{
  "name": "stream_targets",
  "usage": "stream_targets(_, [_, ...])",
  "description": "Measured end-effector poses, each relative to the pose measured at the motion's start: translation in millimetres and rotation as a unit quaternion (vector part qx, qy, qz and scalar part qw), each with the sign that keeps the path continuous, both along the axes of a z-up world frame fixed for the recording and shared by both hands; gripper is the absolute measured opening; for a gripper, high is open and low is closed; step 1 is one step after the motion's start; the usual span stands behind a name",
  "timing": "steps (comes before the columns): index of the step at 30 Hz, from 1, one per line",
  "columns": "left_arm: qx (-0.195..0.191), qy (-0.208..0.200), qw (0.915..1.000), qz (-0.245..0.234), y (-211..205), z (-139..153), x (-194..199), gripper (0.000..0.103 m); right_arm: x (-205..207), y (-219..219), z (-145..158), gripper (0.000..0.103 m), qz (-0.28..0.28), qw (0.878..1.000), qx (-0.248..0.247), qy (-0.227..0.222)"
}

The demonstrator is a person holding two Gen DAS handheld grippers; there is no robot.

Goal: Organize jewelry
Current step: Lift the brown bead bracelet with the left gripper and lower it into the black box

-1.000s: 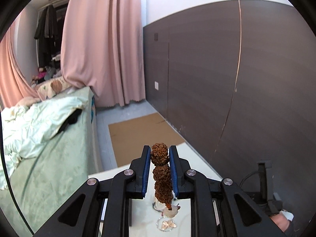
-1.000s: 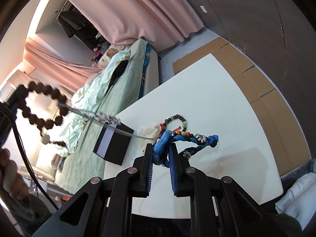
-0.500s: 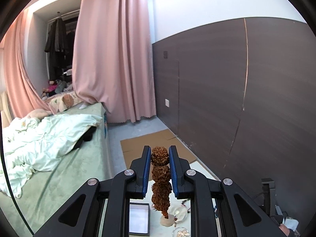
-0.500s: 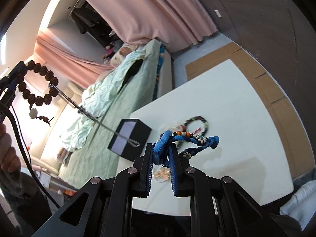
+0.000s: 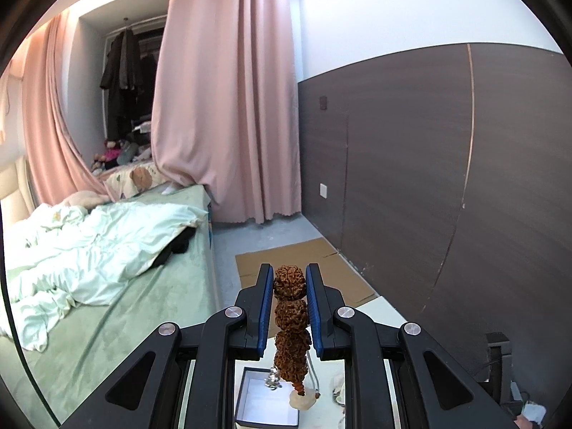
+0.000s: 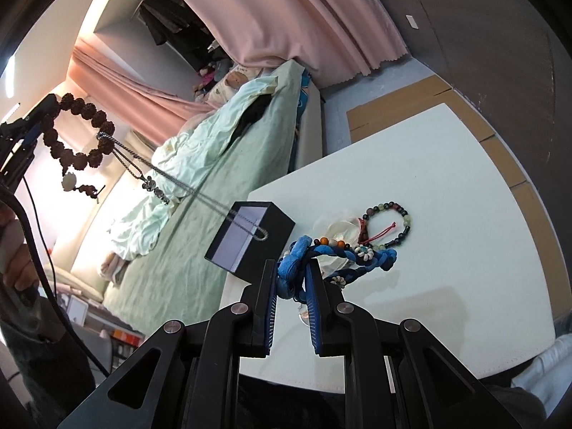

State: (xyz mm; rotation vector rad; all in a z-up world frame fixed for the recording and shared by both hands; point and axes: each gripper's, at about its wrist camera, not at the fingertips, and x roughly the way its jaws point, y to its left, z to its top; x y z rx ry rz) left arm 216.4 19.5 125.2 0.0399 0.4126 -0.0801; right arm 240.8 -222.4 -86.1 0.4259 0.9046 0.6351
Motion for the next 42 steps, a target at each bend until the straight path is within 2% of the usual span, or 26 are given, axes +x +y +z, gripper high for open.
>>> stream_targets(10, [-0.021, 0.024, 0.9993, 0.018, 28, -31, 25, 0.020, 3, 7, 0, 0.017, 0.001, 1.000, -0.011, 0.006])
stream_targets(14, [-0.016, 0.033, 0.9989, 0.031, 37, -39, 34, 0.020, 5, 11, -1, 0.017, 0.005, 1.000, -0.014, 0.008])
stream_targets(17, [-0.029, 0.030, 0.9985, 0.036, 49, -33, 35, 0.020, 6, 16, -2, 0.017, 0.011, 1.000, -0.018, 0.011])
stream_targets(24, [-0.016, 0.000, 0.9995, 0.026, 50, -5, 24, 0.020, 10, 27, -5, 0.017, 0.019, 0.999, -0.026, 0.015])
stream_targets(30, [-0.012, -0.003, 0.9998, 0.016, 46, -4, 20, 0.020, 8, 32, -5, 0.017, 0.021, 0.999, -0.036, 0.013])
stream_targets(37, [-0.021, 0.018, 0.9995, 0.013, 47, -24, 26, 0.020, 7, 27, -5, 0.017, 0.015, 0.999, -0.034, 0.013])
stream_targets(42, [-0.032, 0.051, 0.9981, 0.010, 45, -57, 39, 0.020, 7, 27, -5, 0.017, 0.016, 0.999, -0.032, 0.012])
